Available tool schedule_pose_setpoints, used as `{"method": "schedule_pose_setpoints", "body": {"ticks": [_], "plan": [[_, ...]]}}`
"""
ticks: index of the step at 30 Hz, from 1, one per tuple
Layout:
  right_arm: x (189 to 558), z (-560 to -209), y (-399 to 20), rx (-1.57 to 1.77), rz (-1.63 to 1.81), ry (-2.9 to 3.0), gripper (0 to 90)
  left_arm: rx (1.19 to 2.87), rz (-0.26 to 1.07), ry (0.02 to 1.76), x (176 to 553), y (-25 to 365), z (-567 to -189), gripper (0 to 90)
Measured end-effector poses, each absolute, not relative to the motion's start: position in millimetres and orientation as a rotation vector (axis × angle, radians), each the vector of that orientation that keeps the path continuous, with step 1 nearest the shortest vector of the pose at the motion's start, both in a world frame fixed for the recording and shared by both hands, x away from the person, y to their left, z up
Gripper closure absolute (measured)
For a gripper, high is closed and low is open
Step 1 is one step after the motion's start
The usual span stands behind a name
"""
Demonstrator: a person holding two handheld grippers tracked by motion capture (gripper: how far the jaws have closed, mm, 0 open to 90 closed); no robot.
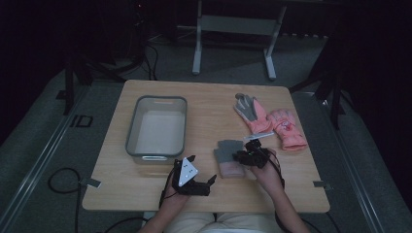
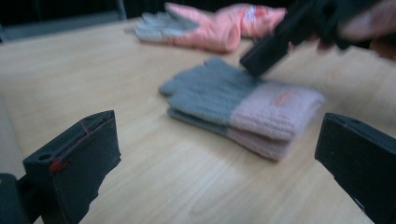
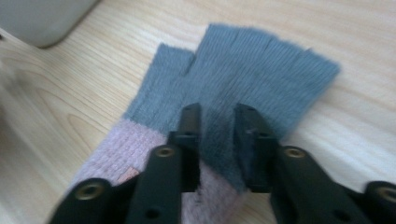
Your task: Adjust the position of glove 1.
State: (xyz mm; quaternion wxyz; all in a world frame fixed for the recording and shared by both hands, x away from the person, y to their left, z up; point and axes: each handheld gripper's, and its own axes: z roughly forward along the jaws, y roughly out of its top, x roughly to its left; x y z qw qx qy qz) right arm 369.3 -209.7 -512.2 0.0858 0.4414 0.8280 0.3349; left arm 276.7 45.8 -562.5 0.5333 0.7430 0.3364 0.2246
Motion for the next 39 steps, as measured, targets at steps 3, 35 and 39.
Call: {"method": "schedule_pose_setpoints", "body": {"ticks": [3, 35, 39], "plan": [[369, -502, -221, 1.308, 1.043, 2.439, 61.3, 1.890, 0.438, 0.824, 284, 40, -558, 0.0], [424, -522, -225, 1.405, 0.984, 2.414, 52.2, 2.189, 0.355, 0.352, 319, -26, -556, 28.4], [427, -529, -225, 1.445, 0.977, 2.424, 50.3, 2.204, 0.381, 0.309, 320, -27, -559, 29.5]]}}
